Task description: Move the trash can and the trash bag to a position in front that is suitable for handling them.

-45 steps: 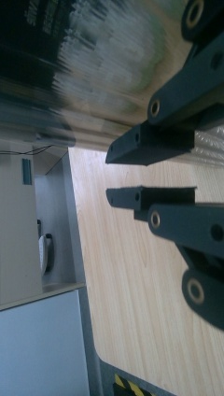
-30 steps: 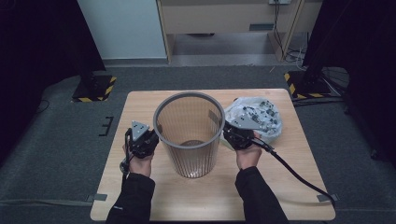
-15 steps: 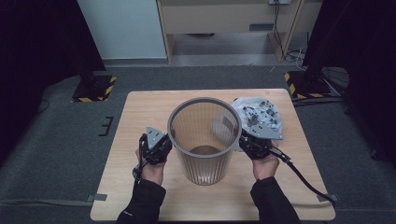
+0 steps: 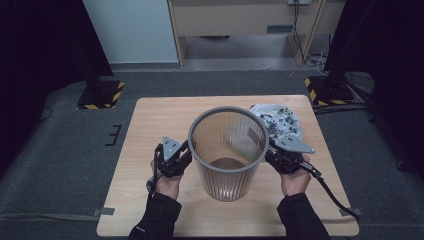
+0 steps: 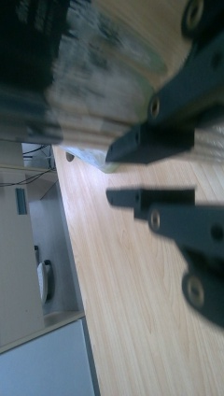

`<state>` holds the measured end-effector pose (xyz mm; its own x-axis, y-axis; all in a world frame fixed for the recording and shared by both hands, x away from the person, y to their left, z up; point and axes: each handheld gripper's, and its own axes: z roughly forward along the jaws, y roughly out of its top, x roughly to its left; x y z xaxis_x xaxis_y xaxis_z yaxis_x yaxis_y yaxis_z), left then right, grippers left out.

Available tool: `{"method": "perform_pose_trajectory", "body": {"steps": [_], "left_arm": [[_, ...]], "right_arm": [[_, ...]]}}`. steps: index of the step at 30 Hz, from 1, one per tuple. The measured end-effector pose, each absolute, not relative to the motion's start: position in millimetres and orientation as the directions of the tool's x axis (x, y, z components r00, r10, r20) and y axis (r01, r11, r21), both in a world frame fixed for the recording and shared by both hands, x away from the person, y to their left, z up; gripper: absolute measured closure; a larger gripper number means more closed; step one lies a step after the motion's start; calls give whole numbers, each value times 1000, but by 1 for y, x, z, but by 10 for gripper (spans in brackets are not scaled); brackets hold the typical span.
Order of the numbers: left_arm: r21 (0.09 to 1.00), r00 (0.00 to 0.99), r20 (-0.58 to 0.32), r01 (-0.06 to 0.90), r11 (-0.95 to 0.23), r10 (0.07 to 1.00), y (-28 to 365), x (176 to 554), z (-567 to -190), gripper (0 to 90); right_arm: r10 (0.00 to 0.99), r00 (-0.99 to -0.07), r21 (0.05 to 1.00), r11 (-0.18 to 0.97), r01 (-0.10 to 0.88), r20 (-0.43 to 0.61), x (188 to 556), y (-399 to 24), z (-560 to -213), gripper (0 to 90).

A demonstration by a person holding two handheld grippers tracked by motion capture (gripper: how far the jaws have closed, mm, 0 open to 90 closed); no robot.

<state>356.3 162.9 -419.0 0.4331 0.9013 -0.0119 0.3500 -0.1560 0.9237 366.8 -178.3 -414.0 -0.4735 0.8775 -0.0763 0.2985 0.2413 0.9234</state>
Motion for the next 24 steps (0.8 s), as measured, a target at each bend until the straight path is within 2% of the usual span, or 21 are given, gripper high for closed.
{"method": "perform_pose_trajectory", "body": {"steps": [5,9,14,19,24], "left_arm": [[898,398,19,397,-191,917,191,355,-430,603],[869,359,15,457,-190,933,215,352,-445,527],[838,339,38,503,-215,940,233,347,-464,441],[812,339,36,539,-225,940,241,342,-481,400],[813,328,7,549,-197,945,245,343,-483,379]], "right_arm": [[901,-420,916,253,313,-106,381,-195,-426,550],[912,-389,899,276,339,-133,395,-204,-444,410],[920,-372,890,269,368,-125,413,-204,-461,312],[930,-358,885,237,400,-87,433,-199,-478,331],[934,-341,854,263,449,-108,445,-198,-492,446]]}}
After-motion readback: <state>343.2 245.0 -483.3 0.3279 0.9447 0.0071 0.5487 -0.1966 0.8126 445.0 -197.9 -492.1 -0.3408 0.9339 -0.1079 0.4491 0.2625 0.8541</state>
